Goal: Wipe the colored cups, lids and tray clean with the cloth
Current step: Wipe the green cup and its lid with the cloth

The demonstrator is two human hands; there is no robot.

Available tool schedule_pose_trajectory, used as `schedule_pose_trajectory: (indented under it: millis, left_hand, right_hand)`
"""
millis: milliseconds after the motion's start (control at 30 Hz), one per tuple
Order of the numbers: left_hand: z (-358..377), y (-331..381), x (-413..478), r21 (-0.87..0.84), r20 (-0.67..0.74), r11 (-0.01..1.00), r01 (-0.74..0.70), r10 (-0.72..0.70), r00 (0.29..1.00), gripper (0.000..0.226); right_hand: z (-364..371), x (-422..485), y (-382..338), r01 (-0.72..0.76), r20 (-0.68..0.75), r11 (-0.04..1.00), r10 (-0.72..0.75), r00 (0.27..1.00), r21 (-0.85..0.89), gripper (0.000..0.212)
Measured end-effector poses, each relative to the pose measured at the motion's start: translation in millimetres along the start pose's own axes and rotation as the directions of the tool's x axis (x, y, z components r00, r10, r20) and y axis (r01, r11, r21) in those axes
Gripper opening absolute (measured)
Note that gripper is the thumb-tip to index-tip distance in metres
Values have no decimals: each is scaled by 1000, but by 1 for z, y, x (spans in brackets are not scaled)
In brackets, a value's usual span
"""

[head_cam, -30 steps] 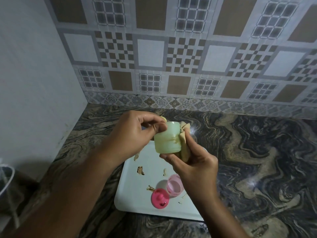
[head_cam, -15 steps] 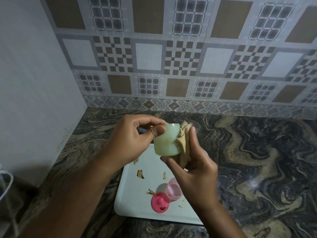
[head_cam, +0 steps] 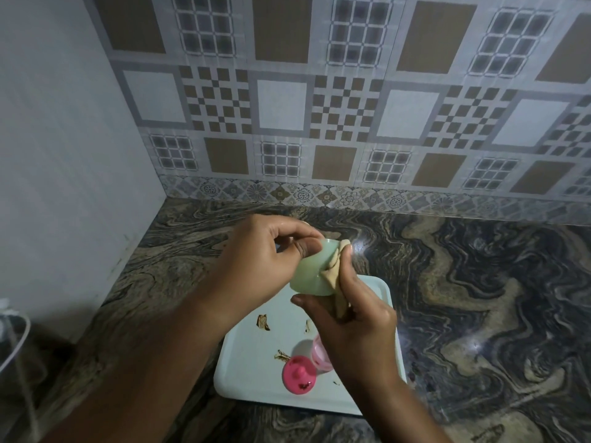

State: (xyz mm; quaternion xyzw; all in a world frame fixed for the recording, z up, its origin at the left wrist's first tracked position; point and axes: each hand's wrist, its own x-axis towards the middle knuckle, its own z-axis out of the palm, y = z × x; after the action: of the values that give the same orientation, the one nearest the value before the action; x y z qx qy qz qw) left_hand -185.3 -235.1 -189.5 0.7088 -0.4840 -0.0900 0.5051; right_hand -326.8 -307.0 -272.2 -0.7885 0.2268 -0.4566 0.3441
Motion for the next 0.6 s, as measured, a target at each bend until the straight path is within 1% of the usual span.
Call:
schedule_pose_trajectory:
  millis: [33, 67, 133, 167, 233, 300, 367, 400, 433, 467, 500, 533, 567, 600]
  left_hand:
    - [0, 0, -1, -28, -4, 1000, 12, -12, 1000, 11]
    - [-1, -1, -1, -61, 5, 998, 32, -32, 999, 13]
    - [-8, -5, 0, -133, 53, 989, 67, -61, 997, 26]
    - [-11, -7, 3, -155, 79, 985, 79, -68, 995, 27]
    - [-13, -11, 6, -187, 102, 976, 114, -96, 990, 18]
    - [-10, -11, 9, -185, 107, 974, 128, -109, 988, 2]
    - [-3, -10, 8, -84, 79, 994, 69, -62, 995, 13]
    - [0, -8, 7, -67, 63, 997, 47, -43, 997, 12]
    - [0, -5, 6, -79, 46, 996, 35, -32, 998, 7]
    - [-1, -4, 5, -107, 47, 994, 32, -27, 999, 2]
    - [-2, -3, 5, -142, 63, 988, 55, -46, 997, 12]
    - [-4, -5, 5, -184, 98, 979, 82, -65, 993, 20]
    - [-5, -7, 6, -219, 127, 970, 110, -83, 988, 24]
    - [-5, -8, 8, -232, 128, 964, 129, -101, 987, 22]
  right_hand:
    - [-1, 1, -1, -19, -19, 999, 20, 1000, 41, 87]
    - [-3, 3, -1, -46, -33, 994, 50, 998, 103, 86]
    - [-7, 7, 0, -101, -31, 967, 111, 993, 233, 83]
    - [-9, 8, 2, -108, -18, 959, 117, 993, 263, 84]
    - [-9, 9, 2, -67, 2, 971, 68, 998, 231, 86]
    - [-7, 9, 2, 30, -16, 993, -28, 999, 111, 88]
    - [-5, 8, 3, 160, -50, 985, -163, 985, -61, 84]
    - [-4, 8, 3, 185, -64, 979, -191, 979, -86, 82]
    - [-3, 8, 4, 176, -91, 981, -183, 979, -76, 82]
    - [-3, 9, 2, 145, -122, 989, -148, 981, -36, 83]
    - [-2, 9, 2, 95, -148, 994, -87, 985, 45, 86]
    - [-2, 10, 2, 26, -152, 986, 0, 988, 167, 88]
    - [-2, 10, 3, -50, -132, 955, 92, 987, 294, 88]
    - [-2, 10, 3, -100, -106, 925, 148, 983, 365, 89]
